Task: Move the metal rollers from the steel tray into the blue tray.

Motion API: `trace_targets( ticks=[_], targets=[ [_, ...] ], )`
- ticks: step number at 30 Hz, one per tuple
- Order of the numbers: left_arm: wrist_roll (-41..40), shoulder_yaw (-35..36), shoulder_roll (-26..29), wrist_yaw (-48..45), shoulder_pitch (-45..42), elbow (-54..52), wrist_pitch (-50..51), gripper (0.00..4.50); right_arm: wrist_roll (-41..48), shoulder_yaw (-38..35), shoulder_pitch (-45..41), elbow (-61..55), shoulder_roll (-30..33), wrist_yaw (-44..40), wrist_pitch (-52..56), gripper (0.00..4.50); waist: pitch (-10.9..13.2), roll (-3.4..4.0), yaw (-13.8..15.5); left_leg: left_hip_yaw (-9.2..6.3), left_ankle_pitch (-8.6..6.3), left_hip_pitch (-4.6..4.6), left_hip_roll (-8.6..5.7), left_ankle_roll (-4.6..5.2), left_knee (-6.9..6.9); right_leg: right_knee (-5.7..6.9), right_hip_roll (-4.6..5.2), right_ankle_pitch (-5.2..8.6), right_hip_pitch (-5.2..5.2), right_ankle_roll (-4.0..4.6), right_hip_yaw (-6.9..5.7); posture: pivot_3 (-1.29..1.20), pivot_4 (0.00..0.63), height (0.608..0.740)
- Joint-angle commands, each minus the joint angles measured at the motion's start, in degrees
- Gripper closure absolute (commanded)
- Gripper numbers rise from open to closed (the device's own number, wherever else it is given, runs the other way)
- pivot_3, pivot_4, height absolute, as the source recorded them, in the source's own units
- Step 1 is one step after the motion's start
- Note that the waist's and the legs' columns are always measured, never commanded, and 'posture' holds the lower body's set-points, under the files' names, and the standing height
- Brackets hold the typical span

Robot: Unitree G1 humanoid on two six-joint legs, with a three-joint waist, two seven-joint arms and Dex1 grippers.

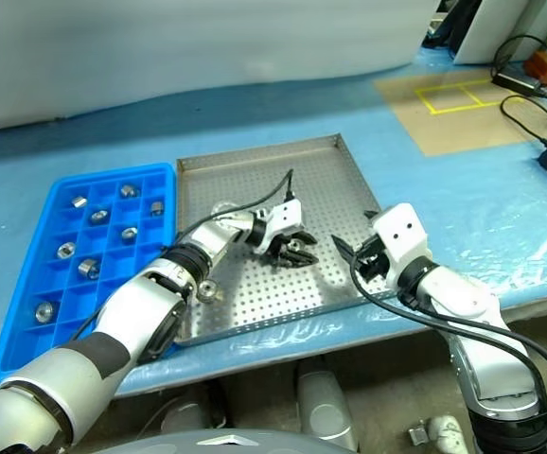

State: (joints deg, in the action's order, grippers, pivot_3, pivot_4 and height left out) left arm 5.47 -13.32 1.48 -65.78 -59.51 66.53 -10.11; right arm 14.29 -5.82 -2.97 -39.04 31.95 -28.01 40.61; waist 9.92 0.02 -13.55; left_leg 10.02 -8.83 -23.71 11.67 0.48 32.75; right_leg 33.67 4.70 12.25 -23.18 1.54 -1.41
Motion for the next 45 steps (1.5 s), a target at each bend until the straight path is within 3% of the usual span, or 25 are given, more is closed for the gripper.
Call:
trace_targets(
  ticks=[1, 7, 14, 18, 28, 33, 45],
  targets=[
    [-4.4, 3.7, 0.3, -1.4, -1.3, -5.0, 1.2, 2.74, 3.0, -0.3, -1.2, -1.6, 0.7, -2.3, -0.3, 0.75, 0.0, 0.00, 0.1, 0.00, -0.01, -0.01, 0.00, 0.03, 0.00, -0.02, 0.03, 0.00, 0.00, 0.00, -0.02, -0.67, 0.150, 0.740],
    [-8.6, 5.4, 4.6, -6.0, 2.2, -18.2, 7.8, 2.74, 5.0, 1.1, -5.9, 2.4, 1.7, -5.6, -1.5, 0.75, 0.0, 0.02, 0.3, 0.03, -0.09, -0.01, -0.06, 0.18, 0.02, 0.00, 0.32, 0.00, 0.01, 0.00, -0.03, -0.55, 0.150, 0.740],
    [-11.2, 6.1, 14.9, -5.1, 13.8, -40.8, 20.9, 2.74, 4.3, 8.8, -16.5, 14.1, 0.6, -12.7, -7.5, 0.75, 0.0, 0.07, 2.1, -0.01, -0.09, 0.15, -0.02, 0.18, 0.01, 0.11, 0.37, -0.01, 0.14, 0.01, -0.11, -0.33, 0.150, 0.740],
    [-13.3, 10.1, 20.8, 0.6, 21.3, -54.3, 28.8, 2.74, 3.2, 13.9, -24.7, 24.4, -1.9, -18.2, -12.9, 0.75, 0.1, 0.17, 5.2, -0.07, -0.08, 0.16, 0.03, 0.18, -0.05, 0.21, 0.37, -0.01, 0.04, 0.02, -0.10, -0.18, 0.150, 0.740],
    [-19.0, 19.4, 29.3, 12.3, 38.2, -78.9, 41.3, 2.74, 1.0, 21.9, -40.1, 46.2, -11.6, -31.7, -25.6, 0.75, 0.2, 0.26, 17.3, 0.09, 0.13, 0.21, 0.06, -0.51, -0.52, 0.42, 0.37, 0.06, -0.23, 0.13, -0.13, 0.21, 0.150, 0.740],
    [-20.1, 22.9, 30.1, 18.2, 47.1, -86.9, 44.4, 2.74, 0.1, 23.2, -43.8, 53.0, -16.0, -35.5, -29.6, 0.75, 0.2, 0.24, 20.6, 0.08, 0.21, 0.16, 0.03, -0.72, -0.51, 1.08, 0.42, 0.29, -0.57, 0.41, -0.15, 0.29, 0.150, 0.740],
    [-24.3, 30.3, 33.6, 22.5, 61.6, -94.2, 44.8, 2.74, -1.3, 23.9, -45.3, 56.6, -19.7, -39.7, -32.3, 0.75, 0.2, 0.22, 22.4, -0.10, 0.46, 0.14, 0.14, -1.12, -0.73, 1.32, 0.30, 0.35, -0.86, 0.29, -0.14, 0.35, 0.150, 0.740]
  ],
)
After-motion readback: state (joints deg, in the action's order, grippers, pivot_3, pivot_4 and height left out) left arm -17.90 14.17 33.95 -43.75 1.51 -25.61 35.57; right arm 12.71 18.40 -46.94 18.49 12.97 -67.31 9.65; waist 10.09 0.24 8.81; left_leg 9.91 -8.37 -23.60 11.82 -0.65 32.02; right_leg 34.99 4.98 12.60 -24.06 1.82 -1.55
